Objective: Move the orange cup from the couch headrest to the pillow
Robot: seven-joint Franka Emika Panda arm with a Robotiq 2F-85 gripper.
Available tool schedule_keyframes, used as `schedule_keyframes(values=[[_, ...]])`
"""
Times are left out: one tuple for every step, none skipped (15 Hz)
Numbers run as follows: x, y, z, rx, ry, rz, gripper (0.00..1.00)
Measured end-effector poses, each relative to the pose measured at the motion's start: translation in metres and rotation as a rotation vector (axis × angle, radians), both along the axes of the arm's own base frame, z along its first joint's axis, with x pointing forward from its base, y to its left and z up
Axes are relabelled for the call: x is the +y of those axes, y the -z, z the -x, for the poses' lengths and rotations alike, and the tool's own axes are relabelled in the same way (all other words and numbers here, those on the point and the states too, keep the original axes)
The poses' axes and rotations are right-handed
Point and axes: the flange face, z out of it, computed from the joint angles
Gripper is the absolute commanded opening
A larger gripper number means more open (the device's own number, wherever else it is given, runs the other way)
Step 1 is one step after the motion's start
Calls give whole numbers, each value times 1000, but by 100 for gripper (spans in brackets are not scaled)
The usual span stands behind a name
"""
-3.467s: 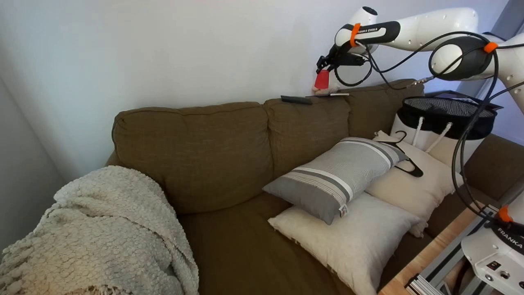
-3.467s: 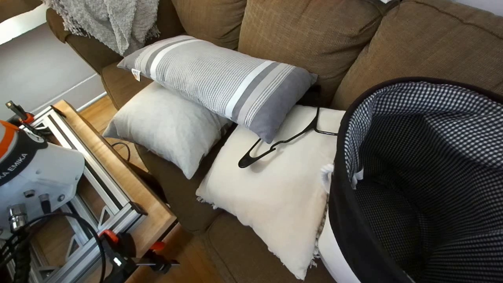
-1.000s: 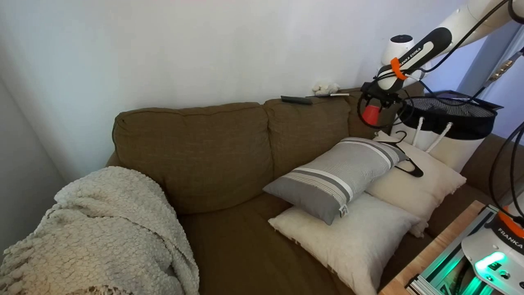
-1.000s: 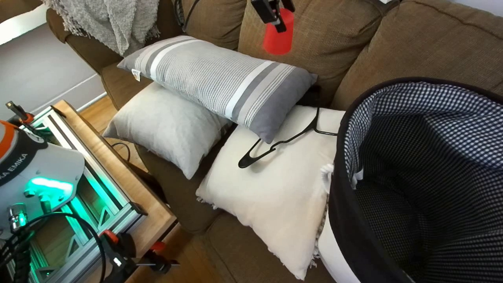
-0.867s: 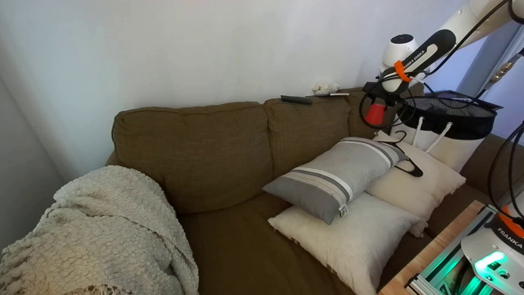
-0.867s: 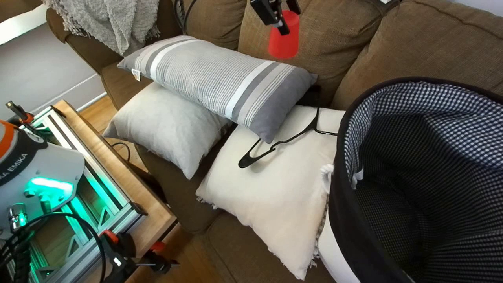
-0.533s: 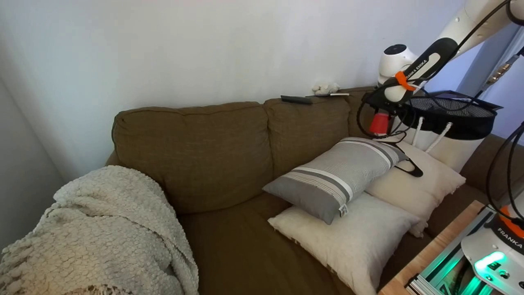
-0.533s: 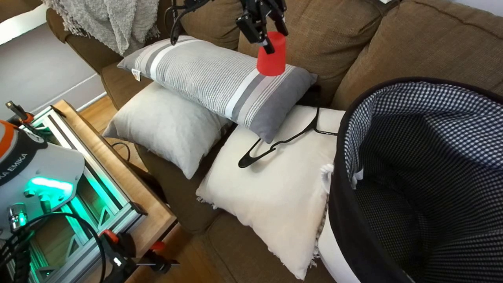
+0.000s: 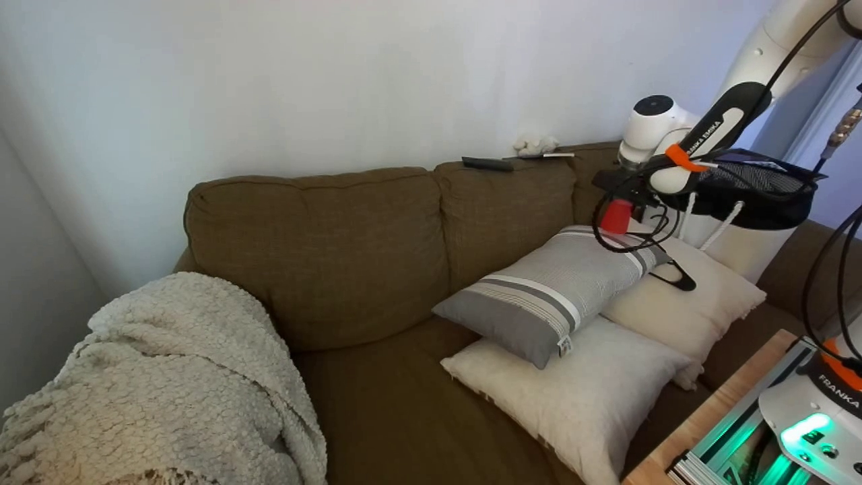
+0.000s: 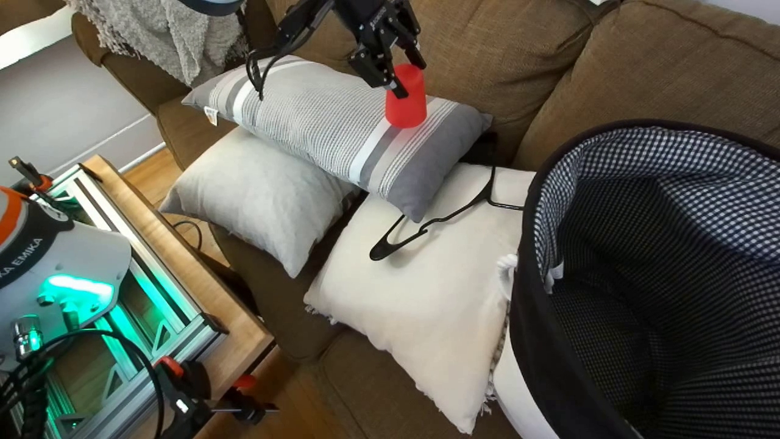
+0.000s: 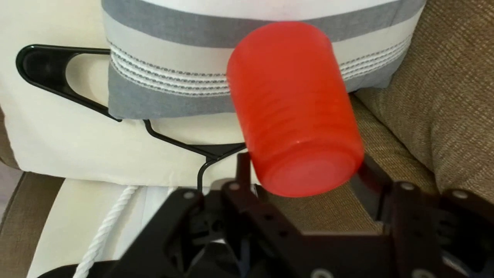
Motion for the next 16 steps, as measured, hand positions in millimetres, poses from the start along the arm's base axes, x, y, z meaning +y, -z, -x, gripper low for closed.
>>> schedule_keyframes(values=[[0, 2, 3, 7, 0, -1, 41], [0, 5, 6, 14, 0, -1, 41], [0, 7, 8, 18, 0, 0, 91], [1, 8, 9, 19, 1, 0, 92], [1, 9, 9, 21, 1, -2, 98], [3, 10, 9, 22, -1, -5, 100], [5, 12, 9, 23, -4, -9, 100], [6, 13, 8, 24, -7, -13, 100], [8, 14, 8, 25, -9, -16, 100], [8, 14, 8, 25, -10, -18, 100], [7, 12, 8, 22, -10, -20, 100], [5, 8, 10, 12, -15, -21, 100], [1, 1, 14, -12, -27, -28, 100], [-4, -9, 21, -46, -49, -36, 100], [-10, -19, 31, -79, -81, -43, 100], [-16, -29, 42, -112, -123, -50, 100]])
